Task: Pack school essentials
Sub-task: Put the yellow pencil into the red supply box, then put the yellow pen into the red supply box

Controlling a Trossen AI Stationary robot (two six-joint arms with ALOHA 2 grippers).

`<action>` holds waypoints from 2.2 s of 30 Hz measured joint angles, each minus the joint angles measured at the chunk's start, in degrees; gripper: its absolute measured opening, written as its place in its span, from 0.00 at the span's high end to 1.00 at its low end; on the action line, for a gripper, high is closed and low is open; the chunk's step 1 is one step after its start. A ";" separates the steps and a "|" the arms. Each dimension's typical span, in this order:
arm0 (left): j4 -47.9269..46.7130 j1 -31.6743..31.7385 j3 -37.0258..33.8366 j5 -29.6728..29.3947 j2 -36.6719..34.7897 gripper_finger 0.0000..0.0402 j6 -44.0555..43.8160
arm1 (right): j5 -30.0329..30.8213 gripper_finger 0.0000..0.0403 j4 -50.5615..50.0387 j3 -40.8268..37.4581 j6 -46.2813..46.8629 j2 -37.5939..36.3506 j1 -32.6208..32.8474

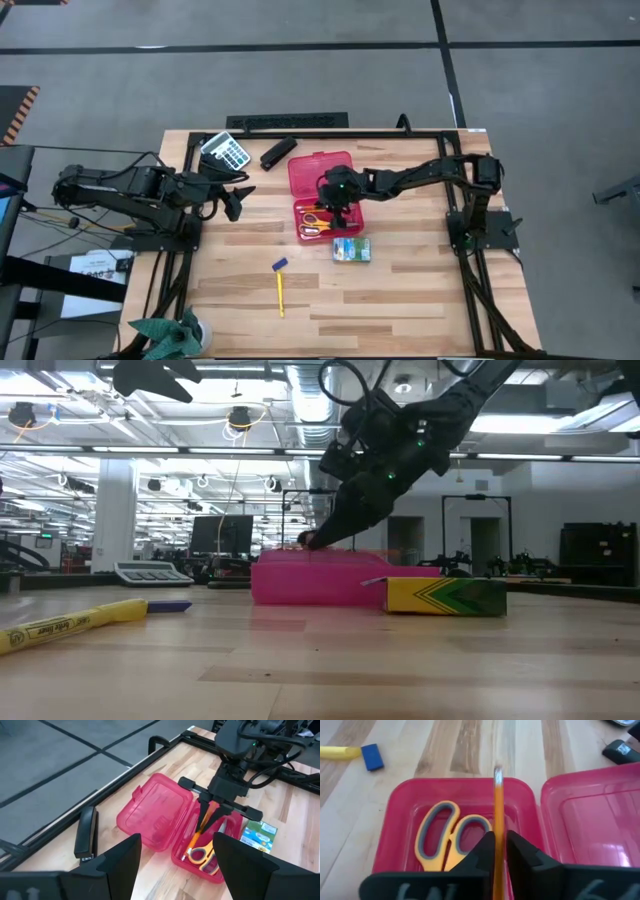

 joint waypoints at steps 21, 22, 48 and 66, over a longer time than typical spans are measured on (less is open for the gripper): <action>-3.15 -0.03 0.00 21.90 -0.02 0.40 0.34 | 6.59 0.69 -1.64 7.40 21.47 -4.29 15.05; -3.44 -0.05 0.00 23.18 -0.01 0.40 0.12 | 8.41 0.69 -1.82 8.39 22.35 -3.93 17.03; -8.00 -15.77 -0.02 11.14 33.44 0.92 -9.65 | 45.46 0.71 -3.16 10.82 67.70 -1.62 47.27; 16.18 -17.85 0.04 16.85 55.69 1.00 -4.81 | 55.68 0.71 -3.66 10.82 75.69 -1.57 54.36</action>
